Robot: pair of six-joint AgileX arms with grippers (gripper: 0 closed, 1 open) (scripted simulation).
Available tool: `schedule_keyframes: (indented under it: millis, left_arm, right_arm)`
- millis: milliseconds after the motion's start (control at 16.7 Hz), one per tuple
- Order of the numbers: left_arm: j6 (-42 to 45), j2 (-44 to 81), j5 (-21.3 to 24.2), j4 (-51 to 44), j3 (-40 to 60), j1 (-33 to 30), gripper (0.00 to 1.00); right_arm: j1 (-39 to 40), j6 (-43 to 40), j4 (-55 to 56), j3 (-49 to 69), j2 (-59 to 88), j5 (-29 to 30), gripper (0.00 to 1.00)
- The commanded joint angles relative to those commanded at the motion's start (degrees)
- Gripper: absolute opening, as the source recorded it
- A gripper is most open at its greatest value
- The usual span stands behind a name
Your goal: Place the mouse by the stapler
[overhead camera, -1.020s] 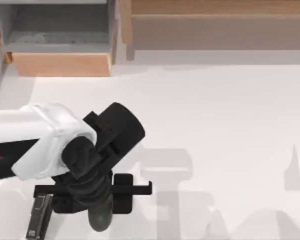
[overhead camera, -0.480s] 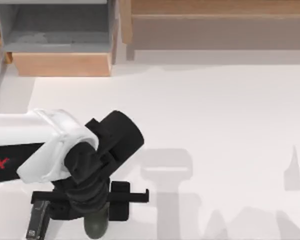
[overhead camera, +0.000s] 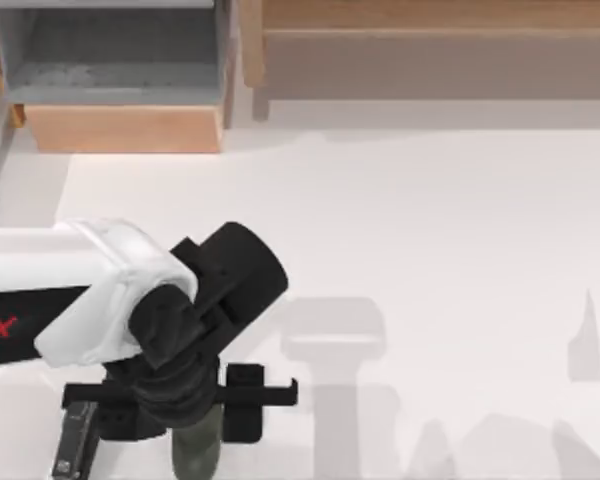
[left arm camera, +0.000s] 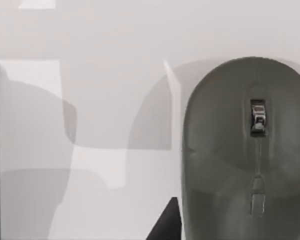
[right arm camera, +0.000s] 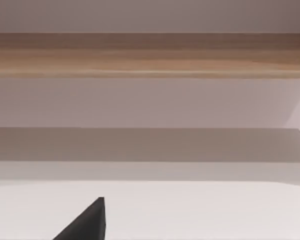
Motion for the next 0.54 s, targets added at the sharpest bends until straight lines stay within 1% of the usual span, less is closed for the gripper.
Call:
schedule_keyframes:
  millis: [180, 240, 540]
  left_arm:
    - [0.0, 0.0, 0.0, 0.0, 0.0, 0.0, 0.98]
    - [0.0, 0.0, 0.0, 0.0, 0.0, 0.0, 1.0]
    - [0.0, 0.0, 0.0, 0.0, 0.0, 0.0, 1.0]
  right_arm:
    - [0.0, 0.0, 0.0, 0.0, 0.0, 0.0, 1.0]
    - [0.0, 0.0, 0.0, 0.0, 0.0, 0.0, 1.0]
    - [0.0, 0.0, 0.0, 0.0, 0.0, 0.0, 1.0]
